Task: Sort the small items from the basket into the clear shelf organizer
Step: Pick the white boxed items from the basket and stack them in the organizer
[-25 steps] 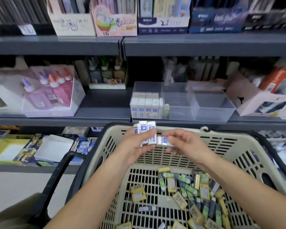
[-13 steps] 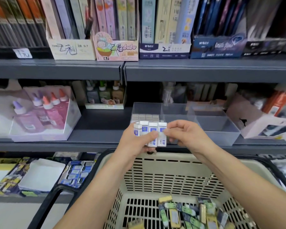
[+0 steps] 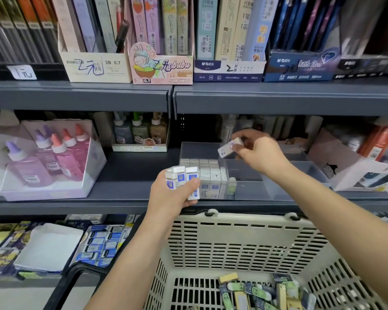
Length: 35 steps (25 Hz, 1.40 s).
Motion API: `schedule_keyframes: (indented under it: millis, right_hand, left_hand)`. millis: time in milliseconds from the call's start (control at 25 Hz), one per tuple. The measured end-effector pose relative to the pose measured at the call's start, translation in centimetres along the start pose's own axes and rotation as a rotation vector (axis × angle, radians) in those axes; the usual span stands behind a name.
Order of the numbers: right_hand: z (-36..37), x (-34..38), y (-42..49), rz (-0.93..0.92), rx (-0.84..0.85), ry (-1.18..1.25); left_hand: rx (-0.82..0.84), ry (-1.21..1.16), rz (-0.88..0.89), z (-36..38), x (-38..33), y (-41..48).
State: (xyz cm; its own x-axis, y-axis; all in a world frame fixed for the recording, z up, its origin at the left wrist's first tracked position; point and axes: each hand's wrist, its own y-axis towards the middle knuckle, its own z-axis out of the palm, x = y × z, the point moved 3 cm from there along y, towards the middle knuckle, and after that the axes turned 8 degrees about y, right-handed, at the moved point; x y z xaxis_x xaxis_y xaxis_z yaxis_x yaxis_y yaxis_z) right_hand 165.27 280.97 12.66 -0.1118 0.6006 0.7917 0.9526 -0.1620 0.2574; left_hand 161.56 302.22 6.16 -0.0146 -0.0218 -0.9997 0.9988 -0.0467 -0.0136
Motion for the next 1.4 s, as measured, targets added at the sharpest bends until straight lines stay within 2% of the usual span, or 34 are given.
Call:
schedule_keyframes:
  millis: [240,400,720,1000,1120,1200,1240,1320,1400]
  right_hand:
    - [0.0,-0.4,0.9,0.155,0.064,0.107]
    - [-0.5,-0.4,0.6,0.116,0.091,0.034]
    - [0.4,1.0,0.5,-0.071,0.194,-0.314]
    - [2.7,-0.4,1.1,-0.026,0.258,-0.405]
    - [3.3,-0.9,0.8,-0.053,0.318,-0.478]
    - [3.3,-0.7,0.6,-0.094,0.284,-0.502]
    - [3.3,-0.2,0.4,-0.124,0.241,-0.466]
    - [3.5,1.3,-0.3,-0.121,0.209,-0.224]
    - [4.2,3.0,-1.4,-0.093,0.304,0.024]
  left_hand:
    - [-0.006,0.023,-0.001,-0.1,0.2,-0.1]
    - [-0.007,0.014,-0.011,-0.1,0.3,0.0]
    - [-0.005,0.016,-0.038,0.1,0.4,0.0]
    - [-0.011,0.015,-0.045,0.0,0.3,0.0]
    - [-0.003,-0.006,-0.057,0.0,0.2,0.1]
    - [0.010,-0.041,-0.074,0.1,0.2,0.0]
    - [0.015,-0.055,-0.080,0.2,0.3,0.0]
    - [0.020,-0.070,-0.084,0.3,0.3,-0.1]
    - [0.022,-0.081,-0.083,0.4,0.3,0.0]
